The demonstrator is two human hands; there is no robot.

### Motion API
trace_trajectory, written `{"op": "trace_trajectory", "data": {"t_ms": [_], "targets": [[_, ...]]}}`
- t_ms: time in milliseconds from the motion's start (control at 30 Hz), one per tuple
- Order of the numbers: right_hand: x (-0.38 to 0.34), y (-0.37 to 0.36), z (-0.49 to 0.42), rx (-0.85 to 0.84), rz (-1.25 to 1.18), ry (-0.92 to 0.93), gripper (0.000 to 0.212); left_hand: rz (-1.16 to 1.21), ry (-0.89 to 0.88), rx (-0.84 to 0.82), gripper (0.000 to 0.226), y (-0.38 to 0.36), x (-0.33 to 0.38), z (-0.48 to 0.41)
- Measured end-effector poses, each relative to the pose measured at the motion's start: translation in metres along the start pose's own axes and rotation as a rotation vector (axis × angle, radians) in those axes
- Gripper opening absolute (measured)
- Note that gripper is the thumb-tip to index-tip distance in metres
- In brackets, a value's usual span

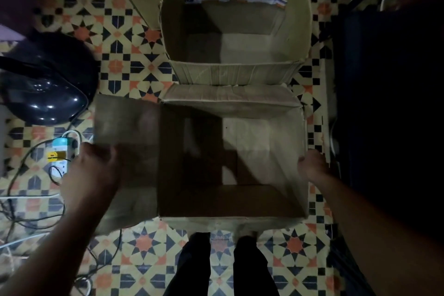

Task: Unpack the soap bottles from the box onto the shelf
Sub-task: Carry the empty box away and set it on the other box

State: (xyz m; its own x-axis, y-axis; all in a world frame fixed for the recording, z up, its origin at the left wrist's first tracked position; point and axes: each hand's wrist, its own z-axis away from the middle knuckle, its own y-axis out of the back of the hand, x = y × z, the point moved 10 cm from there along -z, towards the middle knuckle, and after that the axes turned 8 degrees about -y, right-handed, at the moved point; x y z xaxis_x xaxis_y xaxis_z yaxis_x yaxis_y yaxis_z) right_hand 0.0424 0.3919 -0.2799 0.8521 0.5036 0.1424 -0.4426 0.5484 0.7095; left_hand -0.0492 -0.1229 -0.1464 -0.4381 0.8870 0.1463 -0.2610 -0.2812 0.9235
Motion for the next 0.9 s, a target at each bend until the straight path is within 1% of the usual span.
{"op": "trace_trajectory", "data": {"t_ms": [33,67,133,167,200,233,267,333,367,400,433,500,567,600,633,667,700,767,800,833,867,900], "targets": [[0.0,-0.001,0.001,-0.019,-0.003,0.0,0.024,0.042,-0.112,-0.022,0.053,0.007,0.024,0.016],[-0.002,0.0,0.002,-0.039,-0.014,0.001,0.023,0.131,-0.214,-0.07,0.048,0.01,0.052,0.032],[-0.002,0.001,0.002,-0.067,-0.032,-0.014,0.024,0.368,-0.356,-0.219,0.048,-0.006,0.102,0.053],[-0.001,0.002,0.0,-0.071,-0.042,-0.025,0.023,0.427,-0.404,-0.268,0.044,-0.018,0.117,0.053],[0.0,0.002,-0.002,-0.072,-0.05,-0.024,0.022,0.434,-0.443,-0.28,0.039,-0.032,0.126,0.046],[0.0,0.003,-0.001,-0.07,-0.058,-0.009,0.021,0.373,-0.488,-0.248,0.036,-0.044,0.13,0.033],[0.0,0.004,0.001,-0.071,-0.06,0.01,0.02,0.299,-0.518,-0.21,0.044,-0.056,0.13,0.018],[0.0,0.004,0.001,-0.082,-0.088,0.04,0.023,0.135,-0.479,-0.183,0.081,-0.082,0.121,-0.013],[0.0,0.003,0.004,-0.102,-0.112,0.05,0.027,0.14,-0.422,-0.207,0.095,-0.092,0.117,-0.023],[-0.002,0.002,0.008,-0.125,-0.164,0.063,0.033,0.208,-0.37,-0.249,0.102,-0.103,0.113,-0.03],[-0.003,-0.001,0.01,-0.161,-0.277,0.067,0.041,0.306,-0.337,-0.295,0.101,-0.113,0.114,-0.032],[0.001,-0.011,0.011,-0.291,-0.69,0.015,0.055,0.409,-0.304,-0.308,0.092,-0.12,0.117,-0.034],[0.008,-0.018,0.002,-0.358,-1.088,-0.066,0.068,0.358,-0.277,-0.26,0.085,-0.123,0.114,-0.035],[0.013,-0.023,-0.007,-0.364,-1.173,-0.102,0.078,0.333,-0.289,-0.233,0.084,-0.123,0.113,-0.035],[0.017,-0.028,-0.014,-0.366,-1.192,-0.15,0.091,0.315,-0.329,-0.229,0.086,-0.125,0.116,-0.034],[0.021,-0.036,-0.019,-0.384,-1.157,-0.199,0.103,0.299,-0.382,-0.233,0.091,-0.13,0.116,-0.031],[0.022,-0.044,-0.025,-0.412,-1.108,-0.233,0.104,0.302,-0.405,-0.242,0.094,-0.134,0.115,-0.032],[0.016,-0.049,-0.027,-0.467,-1.068,-0.21,0.077,0.372,-0.358,-0.25,0.097,-0.136,0.109,-0.035],[0.015,-0.048,-0.031,-0.467,-1.051,-0.197,0.068,0.398,-0.341,-0.247,0.097,-0.136,0.107,-0.037],[0.018,-0.046,-0.036,-0.448,-1.022,-0.195,0.067,0.397,-0.332,-0.248,0.098,-0.135,0.106,-0.038],[0.024,-0.039,-0.04,-0.39,-0.986,-0.198,0.072,0.393,-0.332,-0.25,0.097,-0.136,0.105,-0.039],[0.038,-0.024,-0.046,-0.264,-0.95,-0.217,0.074,0.375,-0.326,-0.266,0.097,-0.136,0.107,-0.037]]}}
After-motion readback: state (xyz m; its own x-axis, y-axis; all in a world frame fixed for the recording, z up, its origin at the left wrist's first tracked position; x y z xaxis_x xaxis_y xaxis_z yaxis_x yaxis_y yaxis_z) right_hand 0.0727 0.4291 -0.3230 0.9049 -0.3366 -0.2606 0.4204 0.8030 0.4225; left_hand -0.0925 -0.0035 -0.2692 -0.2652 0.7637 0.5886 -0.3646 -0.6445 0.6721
